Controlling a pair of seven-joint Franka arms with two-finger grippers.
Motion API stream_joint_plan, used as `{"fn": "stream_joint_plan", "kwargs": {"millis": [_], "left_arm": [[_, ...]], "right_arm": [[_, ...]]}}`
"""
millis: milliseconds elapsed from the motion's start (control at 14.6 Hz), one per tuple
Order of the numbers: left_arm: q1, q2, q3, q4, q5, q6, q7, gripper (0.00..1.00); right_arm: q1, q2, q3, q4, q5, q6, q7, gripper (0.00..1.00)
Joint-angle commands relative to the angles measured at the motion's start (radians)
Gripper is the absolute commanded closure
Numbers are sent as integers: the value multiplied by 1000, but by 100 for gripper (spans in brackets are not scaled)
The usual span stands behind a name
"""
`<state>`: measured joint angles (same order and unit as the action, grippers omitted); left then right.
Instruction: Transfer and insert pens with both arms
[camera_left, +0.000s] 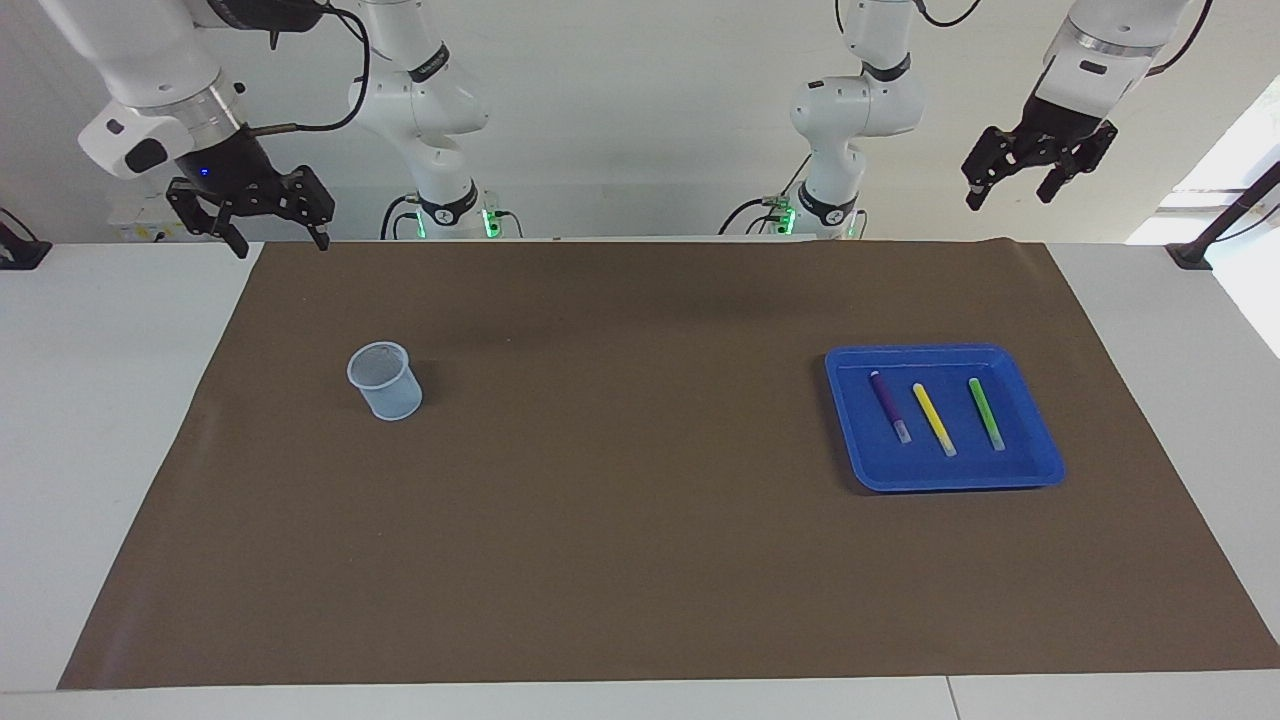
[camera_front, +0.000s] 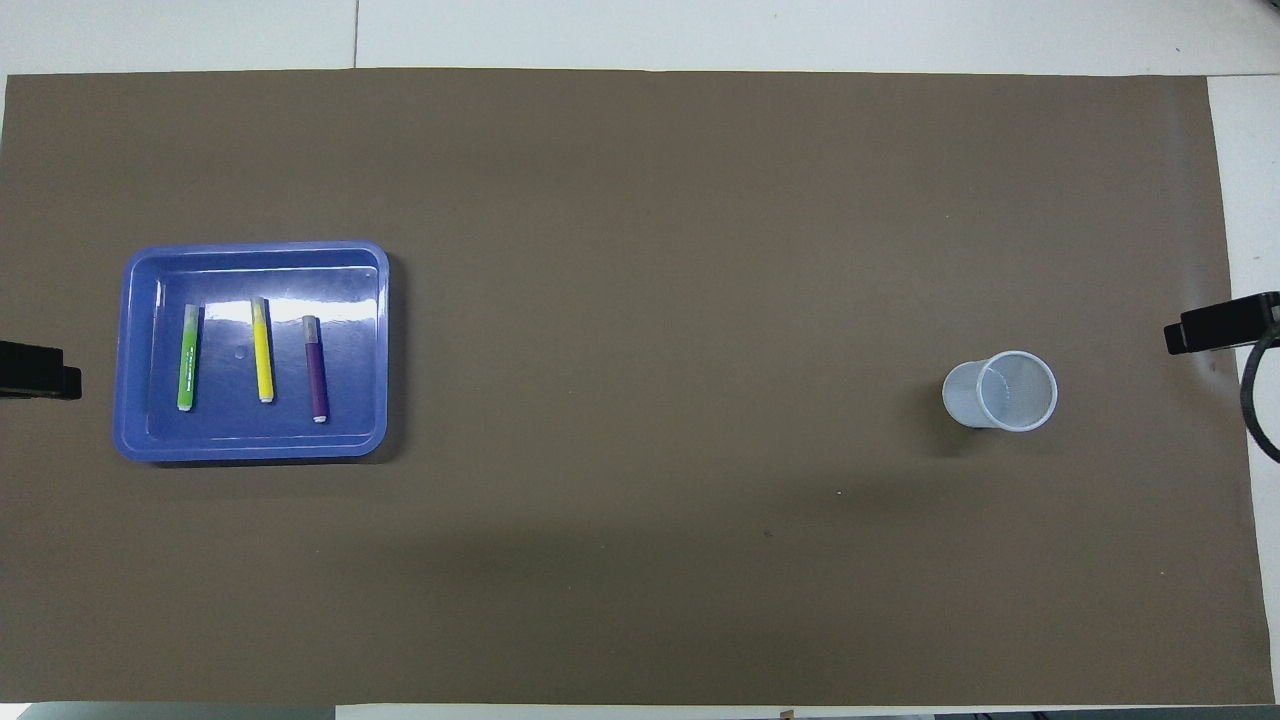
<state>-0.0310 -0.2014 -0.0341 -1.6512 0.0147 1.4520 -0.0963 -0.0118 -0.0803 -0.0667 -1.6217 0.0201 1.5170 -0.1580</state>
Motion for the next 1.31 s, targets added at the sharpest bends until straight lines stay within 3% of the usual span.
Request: {"fn": "stream_joint_plan", "kwargs": {"millis": [0, 893, 1099, 1237], "left_arm": [[0, -13, -1, -1, 11, -18, -3, 0], [0, -13, -1, -2, 11, -18, -3, 0], [0, -13, -1, -2, 11, -18, -3, 0], [0, -13, -1, -1, 11, -18, -3, 0]], "right_arm": [[-10, -3, 7, -3, 14, -15, 21, 0], [-13, -12, 7, -4, 20, -112, 8, 0], [-25, -15, -4, -7, 133, -116, -34, 0], [-19, -13, -2, -9, 138, -113, -28, 0]]}}
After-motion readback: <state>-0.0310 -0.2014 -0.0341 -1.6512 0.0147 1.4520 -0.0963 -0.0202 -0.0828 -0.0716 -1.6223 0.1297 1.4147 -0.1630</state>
